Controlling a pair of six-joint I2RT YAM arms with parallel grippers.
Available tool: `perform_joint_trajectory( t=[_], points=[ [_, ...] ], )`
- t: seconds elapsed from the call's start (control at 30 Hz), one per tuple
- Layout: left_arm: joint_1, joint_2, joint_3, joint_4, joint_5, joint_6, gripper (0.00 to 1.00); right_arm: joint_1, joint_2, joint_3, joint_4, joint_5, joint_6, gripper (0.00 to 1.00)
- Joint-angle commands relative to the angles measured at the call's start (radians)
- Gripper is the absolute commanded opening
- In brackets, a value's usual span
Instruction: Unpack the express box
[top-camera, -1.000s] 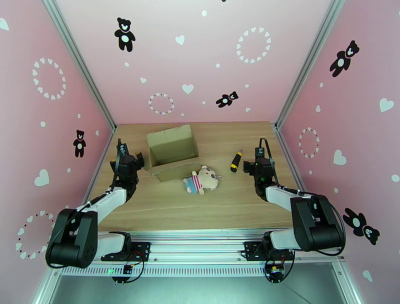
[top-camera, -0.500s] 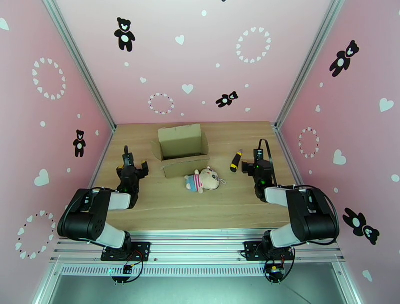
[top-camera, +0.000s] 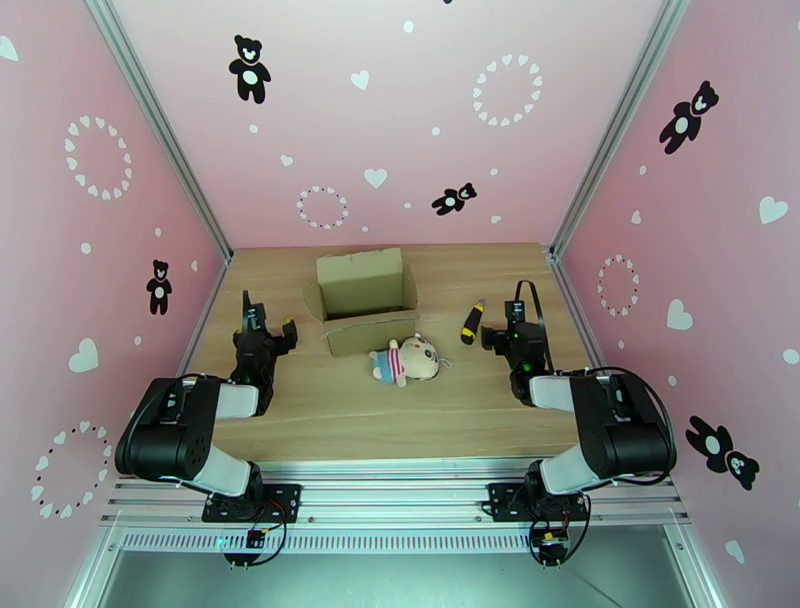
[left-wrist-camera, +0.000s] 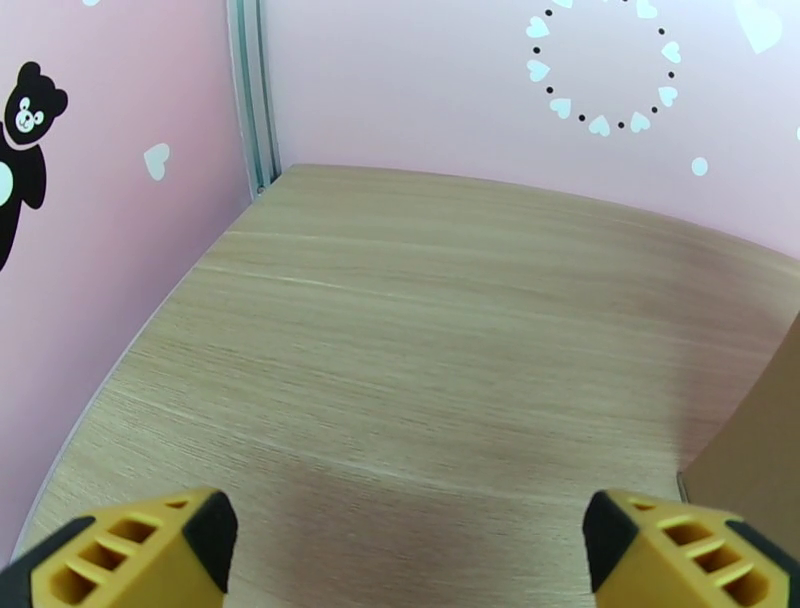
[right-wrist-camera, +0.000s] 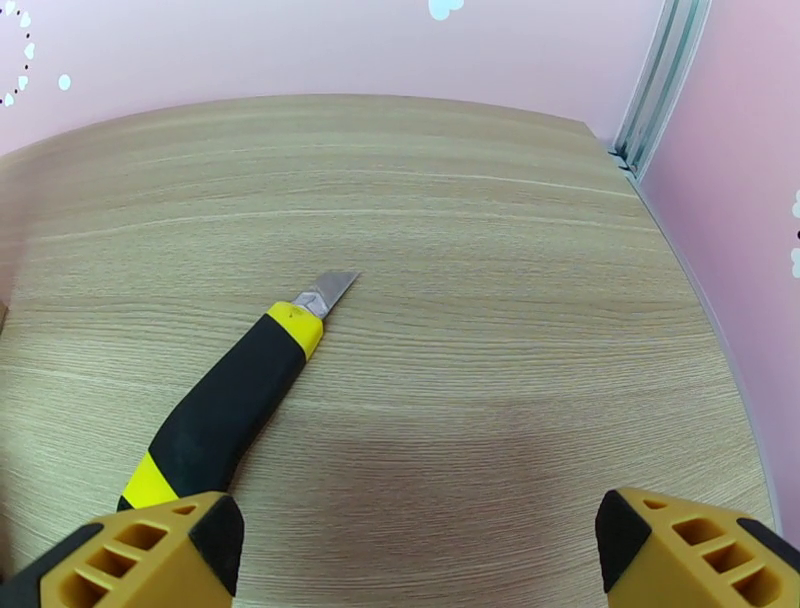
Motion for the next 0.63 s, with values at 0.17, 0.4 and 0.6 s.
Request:
perform_joint_trajectory(
  t=[0.17,0.4,0.6],
  points=[
    [0.008,0.0,0.016,0.008,0.022,-0.007,0.98,-0.003,0.004,-0.012,0.044,-0.006,-0.006,0.99],
    [0.008,0.0,0.015,0.008,0.022,-0.007,0.98,-0.005,0.007,-0.01,0.041,-0.006,-0.006,0.99],
    [0.009,0.0,0.015,0.008,0.021,-0.006,0.98,-0.003,0.004,-0.011,0.041,-0.007,-0.006,0.99]
  ],
)
